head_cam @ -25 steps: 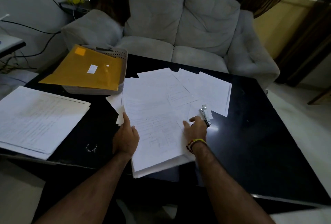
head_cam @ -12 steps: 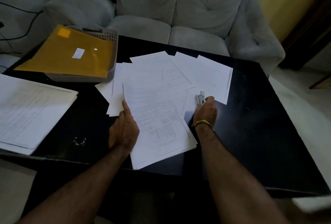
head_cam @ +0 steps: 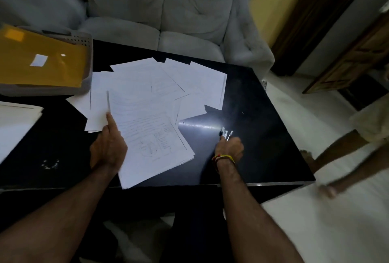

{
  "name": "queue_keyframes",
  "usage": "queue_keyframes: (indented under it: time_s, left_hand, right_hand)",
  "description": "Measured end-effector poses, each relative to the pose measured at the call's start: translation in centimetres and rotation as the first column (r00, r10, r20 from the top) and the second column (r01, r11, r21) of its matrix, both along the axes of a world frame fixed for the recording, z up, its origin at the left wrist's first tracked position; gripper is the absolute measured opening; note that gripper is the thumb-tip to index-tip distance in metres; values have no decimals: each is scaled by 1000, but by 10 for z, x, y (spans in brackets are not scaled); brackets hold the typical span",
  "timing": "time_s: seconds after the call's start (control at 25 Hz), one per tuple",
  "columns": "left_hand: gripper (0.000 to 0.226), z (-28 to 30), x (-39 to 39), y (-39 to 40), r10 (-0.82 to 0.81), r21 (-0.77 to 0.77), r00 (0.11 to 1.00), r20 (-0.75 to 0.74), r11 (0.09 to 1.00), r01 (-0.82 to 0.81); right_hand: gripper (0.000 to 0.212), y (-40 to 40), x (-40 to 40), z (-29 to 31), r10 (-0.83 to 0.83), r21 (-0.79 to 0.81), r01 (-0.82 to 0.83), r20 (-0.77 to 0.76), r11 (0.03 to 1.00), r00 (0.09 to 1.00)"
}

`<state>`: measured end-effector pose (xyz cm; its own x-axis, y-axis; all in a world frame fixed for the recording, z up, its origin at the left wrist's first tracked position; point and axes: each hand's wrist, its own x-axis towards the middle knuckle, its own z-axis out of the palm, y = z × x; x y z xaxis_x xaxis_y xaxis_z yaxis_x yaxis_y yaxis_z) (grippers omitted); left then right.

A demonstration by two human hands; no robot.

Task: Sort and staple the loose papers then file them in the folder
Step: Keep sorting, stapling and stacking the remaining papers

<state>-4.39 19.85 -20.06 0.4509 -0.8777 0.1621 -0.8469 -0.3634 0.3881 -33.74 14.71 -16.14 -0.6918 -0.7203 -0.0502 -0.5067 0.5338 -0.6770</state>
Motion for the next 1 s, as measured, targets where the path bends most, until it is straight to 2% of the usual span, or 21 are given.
queue_keyframes:
  time_s: [0.08, 0.2, 0.28, 0.36, 0.48, 0.56, 0.64, 0.76, 0.92, 1.0]
  left_hand:
    - [64, -1, 2, 3, -16, -22, 1000, -27, 1000, 15]
    - [65, -1, 7, 7, -47, -75, 996, -80, 996, 41]
    - [66, -1, 10, 8, -60, -129, 987, -151, 991, 40]
    - [69, 4, 19, 8, -58, -184, 976, -209, 983, 19]
    - [73, 5, 52, 11, 29, -205, 977, -210, 976, -73]
    - [74, 6, 69, 13, 130, -178, 946, -298, 966, -188]
    - [72, 8, 71, 10, 152, -154, 929, -337, 964, -214]
    - [63, 4, 67, 7, 71, -125, 965, -251, 987, -105]
    - [57, -6, 71, 5, 59, -75, 973, -224, 994, -77]
    - [56, -9, 70, 4, 39, -81, 978, -203, 995, -57]
  right_hand:
    - [39, 6, 2, 2, 5, 51, -3, -38, 999, 999]
    - [36, 2, 24, 7, 0, -96, -8, -82, 995, 997]
    - [26, -9, 51, 12, 111, -205, -130, -99, 970, 989]
    - [21, -25, 81, 20, 258, -237, -275, -99, 932, 961]
    - [26, -54, 126, 23, 444, -146, -455, -99, 879, 890]
    - [30, -73, 152, 15, 536, -41, -541, -83, 840, 840]
    - [32, -93, 172, 7, 583, 36, -582, -33, 813, 812]
    - [38, -120, 196, 2, 597, 100, -595, 7, 798, 802]
    - [54, -141, 233, 3, 523, 205, -518, 32, 830, 851]
    - [53, -147, 248, 4, 499, 254, -486, 19, 836, 867]
